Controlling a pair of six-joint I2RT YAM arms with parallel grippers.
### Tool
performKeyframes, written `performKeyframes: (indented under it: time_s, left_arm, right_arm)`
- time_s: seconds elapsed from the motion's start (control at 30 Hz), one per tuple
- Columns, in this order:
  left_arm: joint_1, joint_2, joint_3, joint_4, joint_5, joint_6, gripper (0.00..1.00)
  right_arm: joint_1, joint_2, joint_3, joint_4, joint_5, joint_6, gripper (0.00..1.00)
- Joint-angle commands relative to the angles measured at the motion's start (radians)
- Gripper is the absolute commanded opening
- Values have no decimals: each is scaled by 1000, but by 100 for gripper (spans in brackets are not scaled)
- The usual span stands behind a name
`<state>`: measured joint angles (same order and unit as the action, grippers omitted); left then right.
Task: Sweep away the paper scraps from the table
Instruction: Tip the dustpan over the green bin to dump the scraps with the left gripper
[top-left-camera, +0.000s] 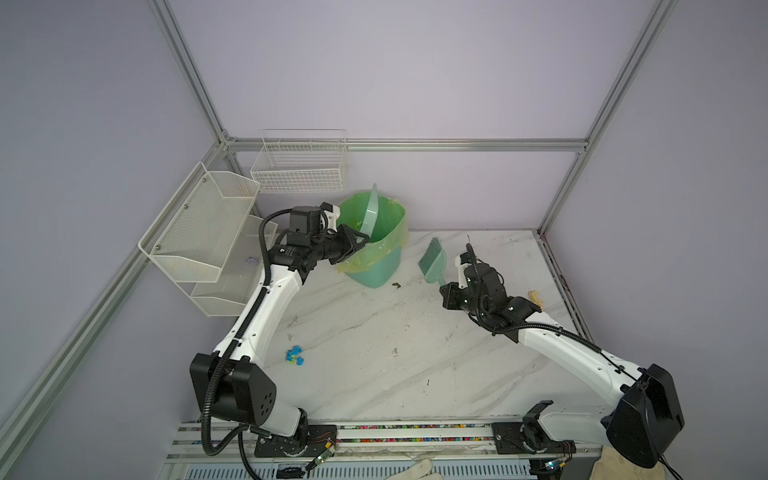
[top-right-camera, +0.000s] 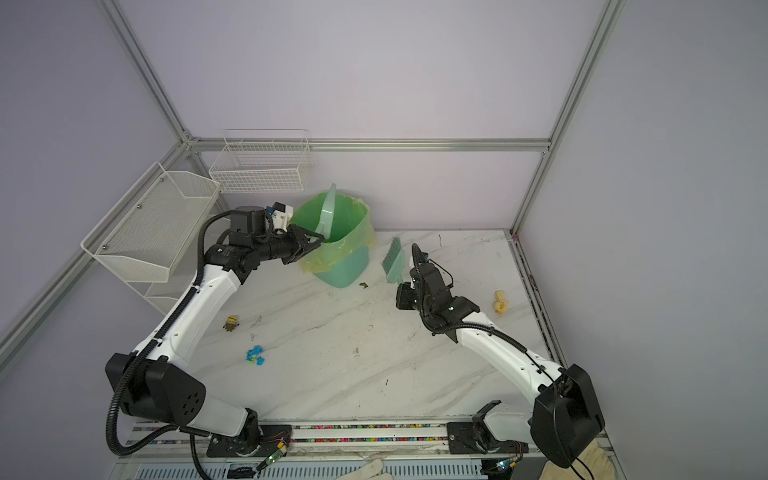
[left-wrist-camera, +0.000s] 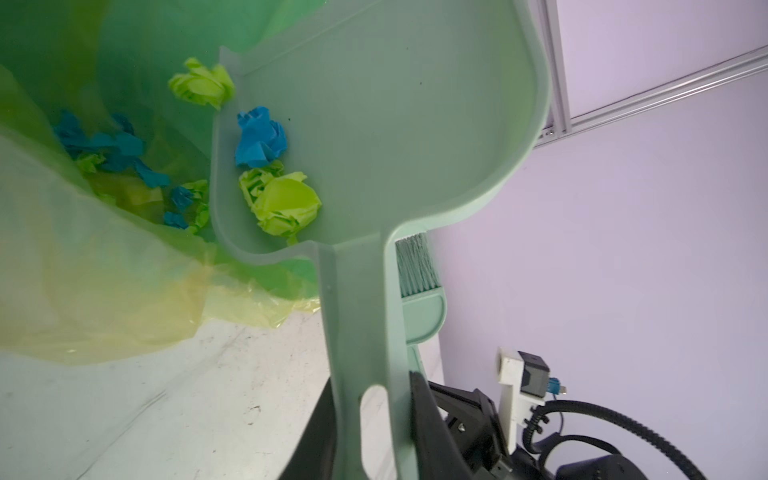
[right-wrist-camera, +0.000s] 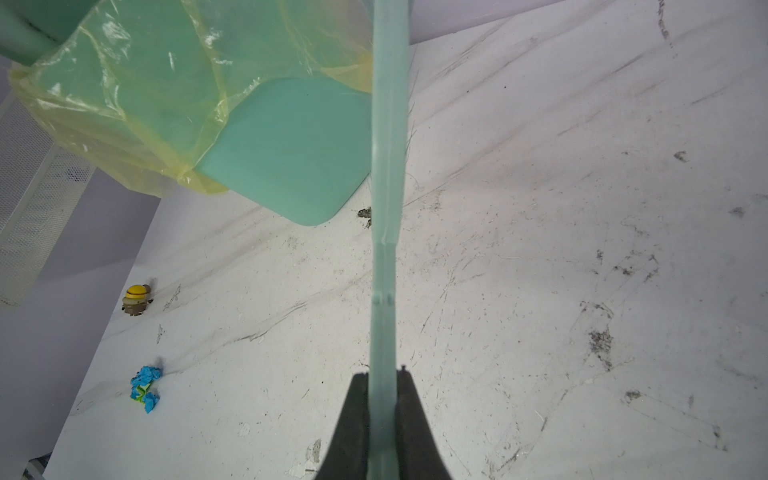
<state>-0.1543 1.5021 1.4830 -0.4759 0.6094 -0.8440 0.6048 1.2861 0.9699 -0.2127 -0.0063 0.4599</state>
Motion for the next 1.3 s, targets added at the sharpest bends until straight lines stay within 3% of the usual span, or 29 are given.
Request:
performKeyframes:
  time_s: [0.0, 0.13, 0.23, 0.37, 0.73, 1.03, 1.27]
  left_arm:
    - [28, -54, -69, 220, 153, -126, 0]
    - [30, -42, -97, 317, 216, -200, 0]
    - [37, -27, -162, 514, 300, -347, 0]
    - [45, -13, -252, 787, 330, -531, 0]
    - [50, -11, -263, 835, 340, -564, 0]
    - [43, -142, -215, 519, 289, -293, 0]
    - [-29, -237, -144, 234, 187, -55, 0]
  right_arm:
    - [-5, -27, -13, 29, -1, 8, 0]
    - [-5, -25, -13, 33, -2, 5, 0]
    - [-5, -22, -7, 33, -5, 6, 0]
    - [-5, -26, -2, 27, -3, 6, 0]
    - [-5, -32, 1, 22, -1, 10, 0]
    - [-5, -23, -16, 80, -63, 57, 0]
    - [-8, -5, -43, 160, -118, 137, 0]
